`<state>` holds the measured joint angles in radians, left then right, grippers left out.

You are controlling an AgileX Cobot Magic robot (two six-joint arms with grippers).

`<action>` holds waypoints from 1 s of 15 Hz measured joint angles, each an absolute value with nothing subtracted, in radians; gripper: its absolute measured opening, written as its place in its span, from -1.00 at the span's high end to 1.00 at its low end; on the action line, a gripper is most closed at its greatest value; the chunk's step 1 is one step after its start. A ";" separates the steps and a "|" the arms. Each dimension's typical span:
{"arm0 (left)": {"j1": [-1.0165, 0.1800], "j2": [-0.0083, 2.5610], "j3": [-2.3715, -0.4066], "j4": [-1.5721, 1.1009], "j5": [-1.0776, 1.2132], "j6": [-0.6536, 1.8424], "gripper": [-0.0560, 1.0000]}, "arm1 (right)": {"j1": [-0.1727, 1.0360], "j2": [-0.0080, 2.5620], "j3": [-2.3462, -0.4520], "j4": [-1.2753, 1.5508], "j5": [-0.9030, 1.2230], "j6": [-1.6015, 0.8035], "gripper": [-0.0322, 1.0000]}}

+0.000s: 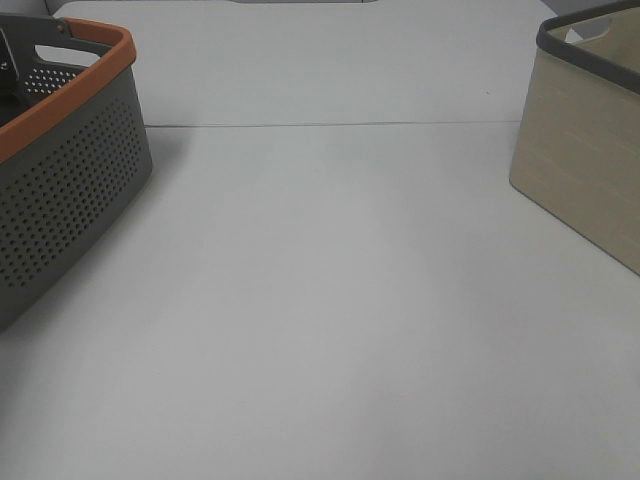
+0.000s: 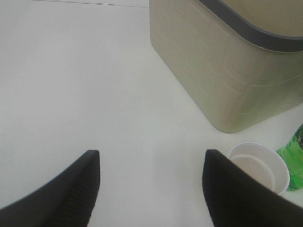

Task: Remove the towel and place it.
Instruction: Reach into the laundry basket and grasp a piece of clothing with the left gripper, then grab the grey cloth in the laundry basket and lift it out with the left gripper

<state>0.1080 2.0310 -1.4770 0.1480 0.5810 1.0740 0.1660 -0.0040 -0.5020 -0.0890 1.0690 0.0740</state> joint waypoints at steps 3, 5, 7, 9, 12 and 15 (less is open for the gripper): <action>0.099 2.045 -1.477 0.152 0.581 1.077 -0.68 | 0.166 -0.004 -0.502 -0.089 1.069 0.074 -0.15; 0.086 2.046 -1.477 0.152 0.581 1.077 -0.31 | 0.166 -0.004 -0.502 -0.089 1.069 0.074 -0.15; 0.083 2.046 -1.477 0.152 0.590 1.078 -0.01 | 0.166 -0.004 -0.502 -0.089 1.069 0.074 -0.15; 0.083 2.046 -1.477 0.151 0.621 1.078 0.30 | 0.166 -0.004 -0.502 -0.089 1.069 0.074 -0.15; 0.083 2.046 -1.477 0.151 0.658 1.078 0.39 | 0.166 -0.004 -0.502 -0.089 1.069 0.074 -0.15; 0.083 2.046 -1.477 0.152 0.650 1.078 0.44 | 0.166 -0.004 -0.502 -0.089 1.069 0.074 -0.15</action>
